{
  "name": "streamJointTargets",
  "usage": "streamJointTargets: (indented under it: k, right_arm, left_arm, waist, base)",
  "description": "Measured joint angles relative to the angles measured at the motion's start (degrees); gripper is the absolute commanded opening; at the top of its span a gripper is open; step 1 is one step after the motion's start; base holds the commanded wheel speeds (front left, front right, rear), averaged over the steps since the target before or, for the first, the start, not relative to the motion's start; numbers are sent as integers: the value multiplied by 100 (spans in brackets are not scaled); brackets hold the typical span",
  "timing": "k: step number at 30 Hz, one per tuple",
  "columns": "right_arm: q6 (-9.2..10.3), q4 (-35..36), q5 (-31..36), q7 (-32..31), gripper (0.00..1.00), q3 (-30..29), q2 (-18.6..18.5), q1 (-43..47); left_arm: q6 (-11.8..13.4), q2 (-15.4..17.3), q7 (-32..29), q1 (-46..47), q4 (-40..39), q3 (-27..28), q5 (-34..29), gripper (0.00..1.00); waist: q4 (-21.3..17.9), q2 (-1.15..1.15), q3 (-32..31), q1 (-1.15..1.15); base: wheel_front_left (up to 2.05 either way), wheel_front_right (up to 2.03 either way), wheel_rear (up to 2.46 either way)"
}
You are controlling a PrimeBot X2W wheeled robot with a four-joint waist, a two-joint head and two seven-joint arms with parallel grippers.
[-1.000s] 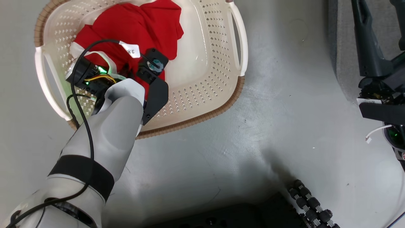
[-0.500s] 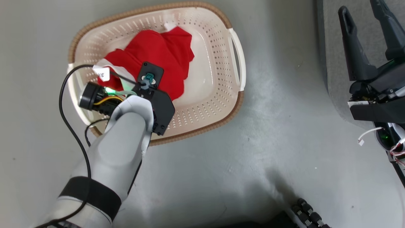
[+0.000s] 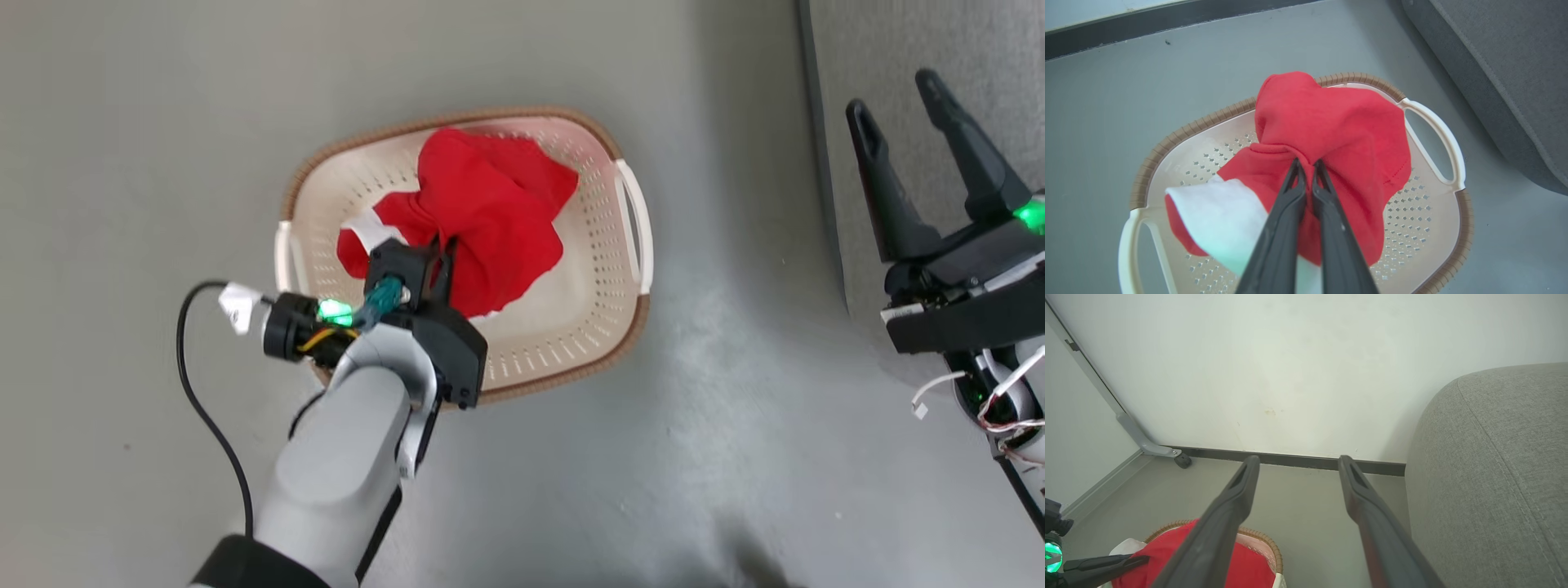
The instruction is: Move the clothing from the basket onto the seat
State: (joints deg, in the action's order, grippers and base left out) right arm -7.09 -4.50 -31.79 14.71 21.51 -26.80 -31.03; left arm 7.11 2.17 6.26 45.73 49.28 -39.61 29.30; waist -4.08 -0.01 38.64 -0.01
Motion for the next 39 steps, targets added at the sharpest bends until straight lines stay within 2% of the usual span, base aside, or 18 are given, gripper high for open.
streamJointTargets:
  k: [7,19,24,33,39]
  right_arm:
    - [0,-298,5,0,100,3,59,322]
    - [0,-760,187,0,100,66,441,800]
    - [0,-978,279,0,100,79,631,1038]
    - [5,-1239,360,-1,100,100,888,1452]
    - [62,-1281,409,-1,100,58,968,1738]
  left_arm:
    - [1,0,784,-481,-300,-49,469,0]
    - [1,0,804,-1078,-376,-46,649,0]
    - [1,0,803,-1345,-490,182,642,0]
    - [1,2,803,-1852,-770,605,402,0]
    - [1,12,803,-2153,-1245,753,131,0]
  waist:
    - [269,0,-644,0]
    - [610,0,-1651,-1]
    - [706,0,-2079,-1]
    - [796,0,-2837,0]
    - [820,0,-3244,0]
  base:
    - [0,0,0]
    - [0,0,0]
    - [0,0,0]
    - [0,0,0]
    - [0,0,0]
